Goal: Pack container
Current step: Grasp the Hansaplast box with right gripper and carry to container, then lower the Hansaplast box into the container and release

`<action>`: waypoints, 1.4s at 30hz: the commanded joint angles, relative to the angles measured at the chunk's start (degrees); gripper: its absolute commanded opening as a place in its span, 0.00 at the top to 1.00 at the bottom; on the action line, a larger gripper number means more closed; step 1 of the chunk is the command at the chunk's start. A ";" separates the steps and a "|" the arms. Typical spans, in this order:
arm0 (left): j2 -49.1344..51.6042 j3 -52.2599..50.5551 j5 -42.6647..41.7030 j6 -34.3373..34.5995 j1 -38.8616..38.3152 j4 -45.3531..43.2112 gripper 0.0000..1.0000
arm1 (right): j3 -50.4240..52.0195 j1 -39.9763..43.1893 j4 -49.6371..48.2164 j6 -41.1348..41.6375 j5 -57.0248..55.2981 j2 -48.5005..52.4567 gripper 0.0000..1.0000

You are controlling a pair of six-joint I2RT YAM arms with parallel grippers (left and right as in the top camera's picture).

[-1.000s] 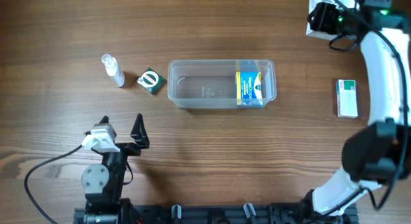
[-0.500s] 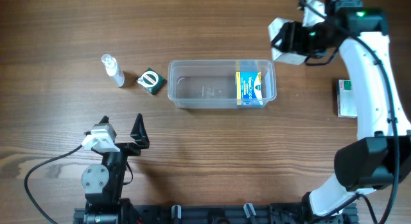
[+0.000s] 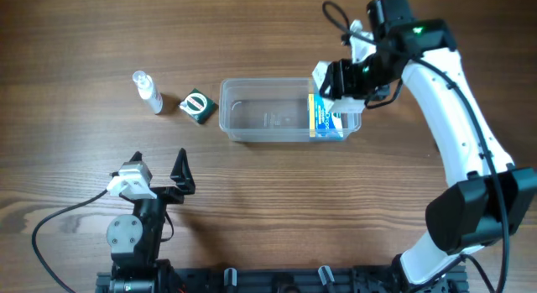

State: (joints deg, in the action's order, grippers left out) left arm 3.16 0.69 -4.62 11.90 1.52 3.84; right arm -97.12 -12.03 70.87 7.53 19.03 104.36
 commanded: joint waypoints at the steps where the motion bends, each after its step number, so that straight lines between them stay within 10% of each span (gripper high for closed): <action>1: 0.02 -0.35 -0.70 0.50 0.37 0.07 0.00 | 2.38 -0.39 -1.03 0.63 -1.60 -1.18 0.30; 42: 0.02 -0.35 -0.72 0.50 0.37 0.07 0.00 | 9.86 -1.90 -11.78 1.49 -7.15 -1.07 0.18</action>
State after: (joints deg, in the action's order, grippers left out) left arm 3.16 0.69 -4.62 11.90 1.52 3.84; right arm -87.44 -13.80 58.67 8.91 12.97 104.36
